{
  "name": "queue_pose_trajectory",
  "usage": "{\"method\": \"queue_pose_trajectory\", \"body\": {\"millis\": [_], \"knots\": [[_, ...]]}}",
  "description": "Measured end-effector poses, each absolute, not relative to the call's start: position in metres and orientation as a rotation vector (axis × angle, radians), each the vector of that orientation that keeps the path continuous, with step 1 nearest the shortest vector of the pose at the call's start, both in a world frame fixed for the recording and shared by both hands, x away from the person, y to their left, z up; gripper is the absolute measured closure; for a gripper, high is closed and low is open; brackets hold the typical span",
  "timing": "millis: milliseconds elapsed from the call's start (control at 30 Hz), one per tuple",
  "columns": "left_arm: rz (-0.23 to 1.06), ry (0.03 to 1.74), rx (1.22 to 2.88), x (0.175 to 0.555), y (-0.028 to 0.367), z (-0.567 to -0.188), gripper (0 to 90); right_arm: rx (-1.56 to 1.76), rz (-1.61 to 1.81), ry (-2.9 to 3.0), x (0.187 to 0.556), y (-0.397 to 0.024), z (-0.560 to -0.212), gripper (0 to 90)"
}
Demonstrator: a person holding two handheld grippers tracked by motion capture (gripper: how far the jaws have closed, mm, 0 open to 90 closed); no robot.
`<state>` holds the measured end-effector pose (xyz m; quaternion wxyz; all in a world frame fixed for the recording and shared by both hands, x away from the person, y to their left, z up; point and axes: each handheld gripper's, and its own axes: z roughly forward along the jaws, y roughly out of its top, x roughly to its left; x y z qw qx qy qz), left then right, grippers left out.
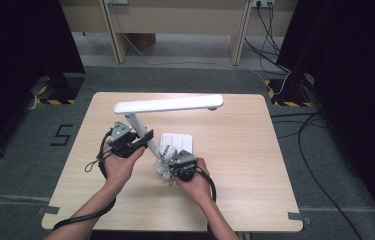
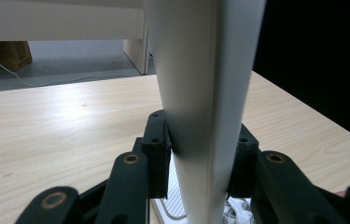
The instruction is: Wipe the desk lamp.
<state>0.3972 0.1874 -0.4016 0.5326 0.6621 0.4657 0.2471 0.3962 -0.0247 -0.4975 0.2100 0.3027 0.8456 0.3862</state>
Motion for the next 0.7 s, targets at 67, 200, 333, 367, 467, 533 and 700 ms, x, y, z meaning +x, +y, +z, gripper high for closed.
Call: {"method": "queue_pose_trajectory", "body": {"millis": [67, 200, 333, 367, 467, 533, 700], "knots": [[0.594, 1.107, 1.575, 0.397, 0.187, -0.402, 66.8, 0.856, 1.06, 2.347, 0.397, -0.029, -0.497, 75.7], [0.591, 1.11, 1.584, 0.397, 0.188, -0.401, 66.8, 0.875, 1.033, 2.33, 0.399, -0.04, -0.496, 75.7], [0.597, 1.113, 1.582, 0.397, 0.186, -0.401, 66.8, 0.908, 1.025, 2.311, 0.399, -0.052, -0.497, 75.7], [0.597, 1.114, 1.581, 0.397, 0.186, -0.401, 66.9, 0.911, 1.018, 2.304, 0.399, -0.055, -0.497, 75.7], [0.598, 1.114, 1.587, 0.397, 0.187, -0.401, 66.9, 0.918, 0.99, 2.294, 0.4, -0.063, -0.496, 75.7], [0.603, 1.112, 1.588, 0.397, 0.186, -0.401, 66.8, 0.93, 0.963, 2.285, 0.401, -0.07, -0.496, 75.7], [0.605, 1.113, 1.581, 0.396, 0.186, -0.401, 66.8, 0.976, 0.894, 2.269, 0.405, -0.085, -0.497, 75.6]]}}
